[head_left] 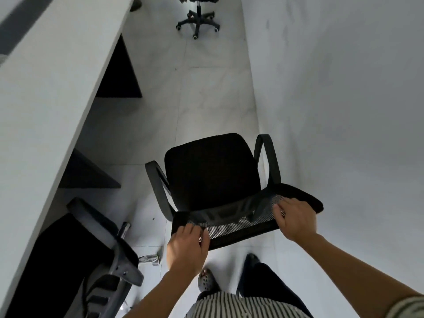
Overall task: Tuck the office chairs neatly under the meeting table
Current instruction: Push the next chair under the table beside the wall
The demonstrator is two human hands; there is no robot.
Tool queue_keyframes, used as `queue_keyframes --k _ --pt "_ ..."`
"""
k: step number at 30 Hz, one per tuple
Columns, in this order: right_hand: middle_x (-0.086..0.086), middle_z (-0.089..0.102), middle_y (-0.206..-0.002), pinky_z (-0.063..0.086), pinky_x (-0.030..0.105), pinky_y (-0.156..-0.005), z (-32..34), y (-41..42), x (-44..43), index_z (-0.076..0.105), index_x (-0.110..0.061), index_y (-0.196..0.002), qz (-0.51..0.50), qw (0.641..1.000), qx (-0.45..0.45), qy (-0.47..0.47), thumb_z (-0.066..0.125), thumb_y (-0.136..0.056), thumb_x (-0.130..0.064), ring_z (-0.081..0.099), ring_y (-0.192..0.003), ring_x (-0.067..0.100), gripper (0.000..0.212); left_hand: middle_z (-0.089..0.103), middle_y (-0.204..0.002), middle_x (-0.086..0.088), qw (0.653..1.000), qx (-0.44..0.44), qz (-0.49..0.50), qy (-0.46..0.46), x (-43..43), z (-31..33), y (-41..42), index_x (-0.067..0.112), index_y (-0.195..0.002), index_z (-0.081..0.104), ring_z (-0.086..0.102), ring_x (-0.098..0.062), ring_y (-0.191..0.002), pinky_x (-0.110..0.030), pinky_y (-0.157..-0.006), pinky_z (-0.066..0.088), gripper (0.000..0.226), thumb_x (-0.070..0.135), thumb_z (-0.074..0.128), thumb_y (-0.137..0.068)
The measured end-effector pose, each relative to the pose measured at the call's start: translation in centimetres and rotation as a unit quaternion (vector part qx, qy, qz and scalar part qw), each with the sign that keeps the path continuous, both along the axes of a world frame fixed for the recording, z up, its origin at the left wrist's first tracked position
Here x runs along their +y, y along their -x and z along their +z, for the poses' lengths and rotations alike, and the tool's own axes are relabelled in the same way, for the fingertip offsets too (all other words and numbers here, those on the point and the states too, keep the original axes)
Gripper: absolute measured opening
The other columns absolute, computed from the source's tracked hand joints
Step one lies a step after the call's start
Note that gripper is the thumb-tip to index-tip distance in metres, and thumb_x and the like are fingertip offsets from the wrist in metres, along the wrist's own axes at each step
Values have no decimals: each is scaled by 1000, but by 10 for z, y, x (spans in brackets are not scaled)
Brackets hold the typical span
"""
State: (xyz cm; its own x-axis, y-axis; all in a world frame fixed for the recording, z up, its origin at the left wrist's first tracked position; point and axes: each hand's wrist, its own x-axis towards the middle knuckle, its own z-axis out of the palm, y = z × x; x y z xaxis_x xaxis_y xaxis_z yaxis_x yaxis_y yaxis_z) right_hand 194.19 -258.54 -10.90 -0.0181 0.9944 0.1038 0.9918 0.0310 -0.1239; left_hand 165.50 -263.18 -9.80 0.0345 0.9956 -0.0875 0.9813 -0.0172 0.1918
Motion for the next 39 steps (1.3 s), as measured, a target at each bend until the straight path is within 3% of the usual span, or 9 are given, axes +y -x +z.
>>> queue_keyframes --k 11,18,23,25,27,29,32,36,39 --pt "-3 55 -56 27 25 -57 -19 5 203 60 -16 -59 89 996 12 -11 40 -86 -32 39 -52 13 37 59 -65 4 997 16 77 -26 164 -13 -1 21 -67 61 58 -21 -61 -32 -46 45 36 41 37 -85" --pt "1 56 -60 40 30 -55 -14 22 357 62 -15 -63 173 984 -24 34 32 -89 -36 49 -54 18 45 61 -78 0 981 -11 192 10 281 -13 -4 19 -77 62 61 -23 -74 -34 -59 49 28 40 47 -89" --pt "3 58 -61 41 32 -56 -10 44 455 64 -12 -65 221 973 -48 48 28 -89 -36 51 -56 21 50 61 -74 2 971 -31 236 -7 346 -15 3 20 -73 60 60 -21 -71 -33 -57 50 37 45 35 -85" --pt "5 61 -66 43 33 -61 -10 57 494 66 -12 -69 240 968 -60 49 25 -89 -37 55 -61 22 52 61 -72 3 967 -35 252 -16 372 -17 9 21 -72 61 60 -21 -70 -32 -55 49 37 45 35 -84" --pt "7 66 -77 45 40 -76 -11 73 528 67 -13 -75 238 966 -83 52 25 -90 -38 60 -75 26 51 62 -73 3 962 -39 269 -17 398 -18 16 21 -72 61 60 -21 -71 -33 -55 50 36 45 37 -84" --pt "9 70 -90 39 52 -94 -8 91 564 69 -15 -82 217 969 -113 46 31 -89 -39 61 -96 31 46 62 -73 2 957 -41 288 -10 428 -19 29 20 -71 61 60 -22 -72 -34 -57 50 33 44 42 -84" --pt "12 68 -107 28 61 -102 -1 120 619 70 -17 -94 200 965 -149 75 32 -88 -47 53 -116 36 48 63 -77 1 949 -48 312 1 472 -16 47 20 -74 62 60 -23 -75 -36 -64 49 33 43 43 -87" --pt "12 68 -108 29 60 -104 3 157 681 69 -18 -99 236 953 -160 99 24 -85 -52 55 -113 35 58 62 -92 2 938 -61 341 15 516 -15 69 22 -91 63 56 -21 -89 -34 -81 44 35 46 37 -91" --pt "13 70 -97 34 58 -99 2 185 721 71 -15 -89 273 947 -146 84 26 -83 -52 60 -100 34 59 63 -89 1 931 -53 360 3 546 -17 85 21 -88 63 57 -22 -85 -34 -78 44 34 44 39 -91"
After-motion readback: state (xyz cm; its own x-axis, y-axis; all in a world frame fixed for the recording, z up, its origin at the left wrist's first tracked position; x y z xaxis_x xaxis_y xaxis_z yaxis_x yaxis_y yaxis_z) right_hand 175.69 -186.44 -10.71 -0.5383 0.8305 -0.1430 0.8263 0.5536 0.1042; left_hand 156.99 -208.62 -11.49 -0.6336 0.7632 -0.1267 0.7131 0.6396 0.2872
